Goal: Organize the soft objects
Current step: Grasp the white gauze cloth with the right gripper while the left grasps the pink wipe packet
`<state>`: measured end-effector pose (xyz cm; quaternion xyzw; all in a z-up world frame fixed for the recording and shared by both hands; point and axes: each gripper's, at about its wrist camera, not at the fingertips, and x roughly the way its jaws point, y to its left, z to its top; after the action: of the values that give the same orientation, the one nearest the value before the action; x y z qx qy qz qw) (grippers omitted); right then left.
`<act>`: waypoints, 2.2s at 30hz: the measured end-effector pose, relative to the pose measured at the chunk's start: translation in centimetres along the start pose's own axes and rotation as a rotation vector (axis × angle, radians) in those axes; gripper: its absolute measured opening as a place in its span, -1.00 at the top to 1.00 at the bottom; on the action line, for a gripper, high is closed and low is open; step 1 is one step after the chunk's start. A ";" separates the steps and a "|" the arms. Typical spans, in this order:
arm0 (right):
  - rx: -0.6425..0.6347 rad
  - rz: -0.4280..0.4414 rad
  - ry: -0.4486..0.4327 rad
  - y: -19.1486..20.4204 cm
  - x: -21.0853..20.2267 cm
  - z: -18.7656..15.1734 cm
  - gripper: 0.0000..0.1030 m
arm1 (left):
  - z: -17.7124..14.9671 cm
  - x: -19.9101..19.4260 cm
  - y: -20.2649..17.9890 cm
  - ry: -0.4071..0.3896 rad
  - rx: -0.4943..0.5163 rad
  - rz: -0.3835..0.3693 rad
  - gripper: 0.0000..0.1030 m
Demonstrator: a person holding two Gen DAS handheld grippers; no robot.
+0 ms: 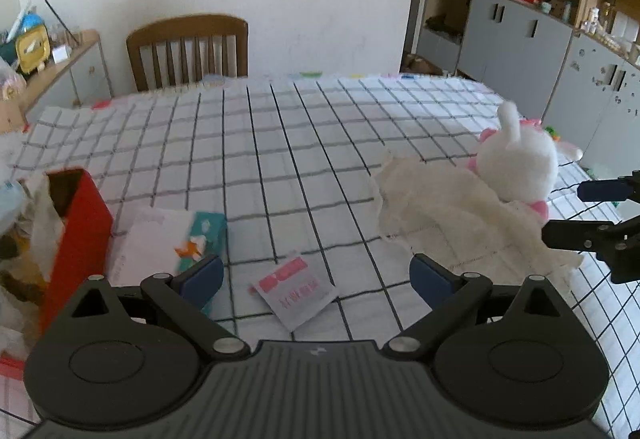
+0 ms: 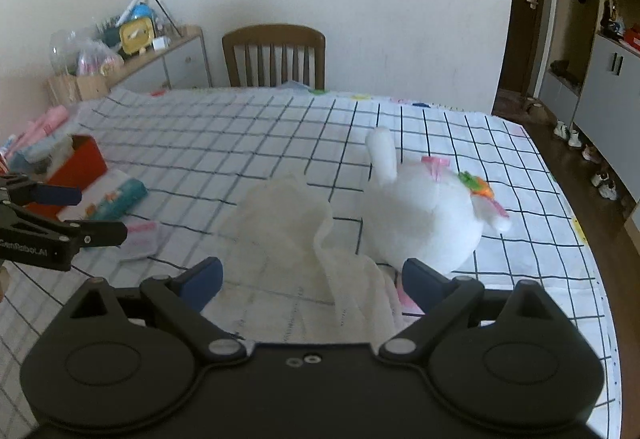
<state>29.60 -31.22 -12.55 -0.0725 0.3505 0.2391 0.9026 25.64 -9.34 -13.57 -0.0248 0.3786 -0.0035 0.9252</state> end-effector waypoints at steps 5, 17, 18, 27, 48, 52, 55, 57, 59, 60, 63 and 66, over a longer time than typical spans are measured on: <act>-0.038 0.019 0.011 -0.1 2.2 0.0 -0.91 | -0.7 2.0 -0.5 0.026 0.003 0.039 -0.94; -0.088 0.059 0.059 0.7 6.0 -0.2 -0.96 | -1.6 4.9 -0.3 0.042 -0.020 0.107 -0.94; -0.090 0.058 0.065 0.7 6.2 -0.2 -0.96 | -1.6 5.1 -0.3 0.045 -0.017 0.109 -0.93; -0.103 0.052 0.107 0.4 7.4 -0.3 -0.84 | -1.8 5.9 -0.2 0.060 -0.049 0.119 -0.80; -0.118 0.006 0.110 1.4 7.6 -0.4 0.15 | -1.5 5.3 0.4 0.035 -0.086 0.156 0.02; -0.133 -0.003 0.106 1.7 7.5 -0.3 0.70 | -1.3 5.2 0.9 0.036 -0.095 0.157 0.19; -0.123 0.001 0.099 1.7 7.2 -0.2 0.86 | -1.3 5.0 1.2 0.033 -0.100 0.160 0.29; -0.112 0.009 0.096 1.7 7.1 -0.1 0.87 | -1.3 4.8 1.3 0.030 -0.101 0.164 0.32; -0.113 0.014 0.088 1.9 6.7 0.0 0.87 | -1.2 4.6 1.4 0.025 -0.102 0.158 0.35; -0.113 0.015 0.084 2.0 6.5 0.0 0.88 | -1.2 4.4 1.4 0.021 -0.102 0.157 0.35; -0.106 0.031 0.071 2.3 5.7 0.2 0.88 | -1.0 3.8 1.7 0.014 -0.108 0.149 0.35; -0.099 0.050 0.052 2.7 4.6 0.6 0.89 | -0.9 3.0 2.0 0.010 -0.122 0.134 0.35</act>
<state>31.62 -26.96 -15.09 -0.1143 0.3632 0.2766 0.8823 27.13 -7.45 -16.42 -0.0554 0.3837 0.0815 0.9182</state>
